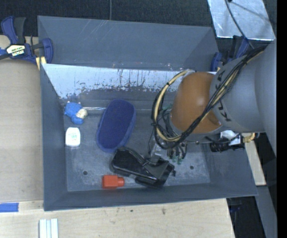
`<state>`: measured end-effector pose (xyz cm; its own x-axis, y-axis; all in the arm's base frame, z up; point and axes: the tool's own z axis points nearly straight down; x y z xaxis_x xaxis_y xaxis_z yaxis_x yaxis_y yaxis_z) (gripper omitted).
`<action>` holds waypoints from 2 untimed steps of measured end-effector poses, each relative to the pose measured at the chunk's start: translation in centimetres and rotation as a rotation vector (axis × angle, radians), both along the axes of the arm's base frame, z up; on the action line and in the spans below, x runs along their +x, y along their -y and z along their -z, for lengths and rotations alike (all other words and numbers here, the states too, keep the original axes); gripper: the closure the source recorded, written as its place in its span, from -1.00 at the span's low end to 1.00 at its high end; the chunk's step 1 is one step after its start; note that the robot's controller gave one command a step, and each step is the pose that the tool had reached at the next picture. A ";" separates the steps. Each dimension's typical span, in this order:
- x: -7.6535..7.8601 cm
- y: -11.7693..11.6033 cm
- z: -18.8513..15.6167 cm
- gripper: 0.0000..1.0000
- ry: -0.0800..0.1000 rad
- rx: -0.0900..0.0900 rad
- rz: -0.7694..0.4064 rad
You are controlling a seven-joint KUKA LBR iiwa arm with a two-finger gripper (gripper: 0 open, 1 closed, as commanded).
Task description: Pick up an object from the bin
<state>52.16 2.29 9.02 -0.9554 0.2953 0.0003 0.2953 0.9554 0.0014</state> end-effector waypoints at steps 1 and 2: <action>0.0 0.0 -4.3 1.00 0.001 -0.001 -0.003; 0.2 0.1 -11.2 1.00 0.010 -0.001 -0.005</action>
Offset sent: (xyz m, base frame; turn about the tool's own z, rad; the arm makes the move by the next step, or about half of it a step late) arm 0.0002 -0.0002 0.0422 0.0000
